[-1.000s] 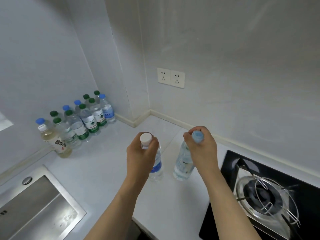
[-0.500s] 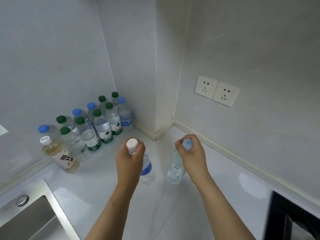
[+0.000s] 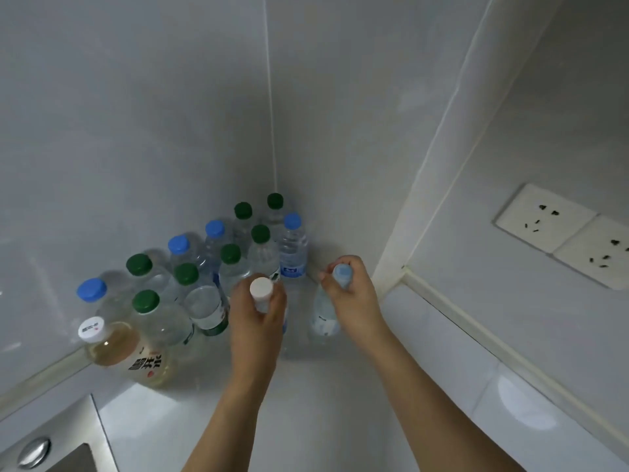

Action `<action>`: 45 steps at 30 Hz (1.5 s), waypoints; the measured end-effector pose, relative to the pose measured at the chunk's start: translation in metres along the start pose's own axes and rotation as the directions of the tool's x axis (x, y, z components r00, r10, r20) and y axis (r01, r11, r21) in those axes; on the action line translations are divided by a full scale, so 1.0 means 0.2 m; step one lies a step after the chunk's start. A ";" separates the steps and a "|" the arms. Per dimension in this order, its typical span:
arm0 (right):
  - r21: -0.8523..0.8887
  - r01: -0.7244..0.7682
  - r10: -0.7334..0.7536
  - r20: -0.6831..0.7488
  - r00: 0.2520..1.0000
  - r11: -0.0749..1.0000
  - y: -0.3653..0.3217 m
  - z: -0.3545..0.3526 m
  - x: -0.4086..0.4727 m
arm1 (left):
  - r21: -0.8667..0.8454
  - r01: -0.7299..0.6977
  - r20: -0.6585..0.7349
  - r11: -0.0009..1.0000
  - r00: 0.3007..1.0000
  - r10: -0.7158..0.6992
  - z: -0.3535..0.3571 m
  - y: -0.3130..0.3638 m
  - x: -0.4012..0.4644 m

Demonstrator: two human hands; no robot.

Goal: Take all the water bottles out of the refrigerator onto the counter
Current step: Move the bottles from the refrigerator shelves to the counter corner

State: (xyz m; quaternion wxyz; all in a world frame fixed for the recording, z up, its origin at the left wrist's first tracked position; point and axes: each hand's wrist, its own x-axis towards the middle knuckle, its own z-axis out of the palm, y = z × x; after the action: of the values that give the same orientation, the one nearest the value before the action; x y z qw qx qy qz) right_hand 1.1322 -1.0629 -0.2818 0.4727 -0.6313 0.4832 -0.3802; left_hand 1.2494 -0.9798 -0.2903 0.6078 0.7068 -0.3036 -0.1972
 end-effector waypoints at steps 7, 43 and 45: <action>0.022 0.036 -0.038 0.095 0.995 0.999 0.08 0.13 0.30 | 0.122 -0.147 0.072 0.982 0.988 0.139 0.14 -0.16 0.14; -0.405 -0.101 0.188 0.183 0.965 0.909 0.02 -0.11 0.09 | 0.322 -0.161 0.205 0.933 0.974 0.097 0.18 -0.26 0.12; -0.439 -0.111 0.185 0.130 0.974 0.891 0.02 -0.19 -0.04 | 0.333 -0.175 0.168 0.927 0.978 0.124 0.16 -0.22 0.05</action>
State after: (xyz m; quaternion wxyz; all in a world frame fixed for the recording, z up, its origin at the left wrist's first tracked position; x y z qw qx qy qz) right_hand 1.0937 -1.0647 -0.2754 0.3889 -0.7108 0.5601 -0.1726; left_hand 1.2450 -1.0066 -0.3385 0.4639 0.7611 -0.4297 -0.1444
